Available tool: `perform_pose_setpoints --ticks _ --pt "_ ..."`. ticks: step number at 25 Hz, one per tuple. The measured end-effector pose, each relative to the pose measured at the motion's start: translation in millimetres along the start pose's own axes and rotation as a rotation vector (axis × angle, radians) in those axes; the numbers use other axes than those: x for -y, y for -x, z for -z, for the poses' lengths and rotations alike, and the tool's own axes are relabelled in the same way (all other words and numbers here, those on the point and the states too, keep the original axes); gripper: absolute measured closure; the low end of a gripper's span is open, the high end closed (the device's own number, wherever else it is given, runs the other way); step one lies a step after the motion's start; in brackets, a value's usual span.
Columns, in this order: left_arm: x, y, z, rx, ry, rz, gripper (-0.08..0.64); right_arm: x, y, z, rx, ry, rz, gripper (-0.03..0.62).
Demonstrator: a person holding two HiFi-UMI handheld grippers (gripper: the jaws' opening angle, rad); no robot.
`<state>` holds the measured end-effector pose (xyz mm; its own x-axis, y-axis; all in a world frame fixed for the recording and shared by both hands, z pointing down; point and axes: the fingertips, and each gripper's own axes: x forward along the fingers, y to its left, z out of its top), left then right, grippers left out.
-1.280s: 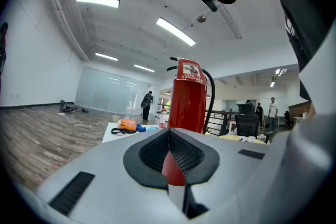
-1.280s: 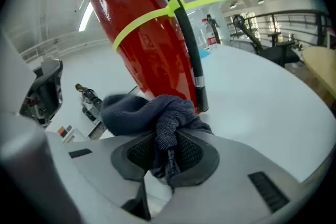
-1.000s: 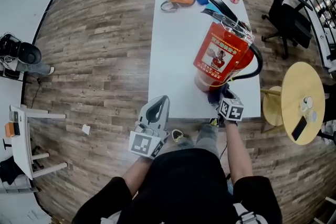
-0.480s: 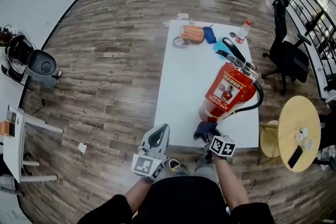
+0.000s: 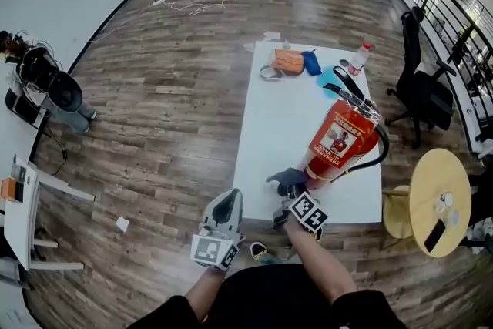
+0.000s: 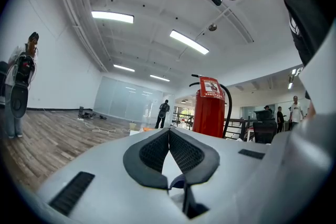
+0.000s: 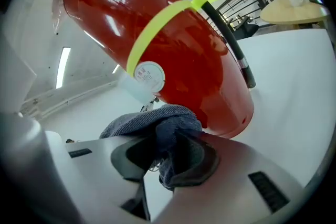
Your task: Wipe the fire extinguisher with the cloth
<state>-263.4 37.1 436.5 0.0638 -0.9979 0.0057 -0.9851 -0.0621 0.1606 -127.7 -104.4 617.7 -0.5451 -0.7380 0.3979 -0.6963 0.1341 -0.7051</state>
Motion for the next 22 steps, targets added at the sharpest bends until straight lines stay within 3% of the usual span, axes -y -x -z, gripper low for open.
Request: perform_pose_setpoints --ticks 3,7,11,15,18,22 --pt "-1 2 1 0.003 -0.001 0.007 0.538 -4 25 -11 -0.005 0.076 -0.06 0.509" --pt "3 -3 1 0.002 -0.002 0.033 0.538 -12 74 -54 0.066 0.268 -0.1 0.509" --pt "18 -13 2 -0.006 0.0 0.085 0.538 -62 122 -128 0.223 0.53 -0.157 0.509" --pt "35 -26 0 0.002 -0.005 0.15 0.538 -114 152 -173 0.298 0.708 -0.212 0.509" --pt "47 -42 -5 0.02 -0.01 0.19 0.538 -128 152 -183 0.283 0.893 -0.201 0.509" --pt "53 -50 4 0.002 -0.008 0.216 0.538 -140 157 -181 0.301 0.999 -0.218 0.509"
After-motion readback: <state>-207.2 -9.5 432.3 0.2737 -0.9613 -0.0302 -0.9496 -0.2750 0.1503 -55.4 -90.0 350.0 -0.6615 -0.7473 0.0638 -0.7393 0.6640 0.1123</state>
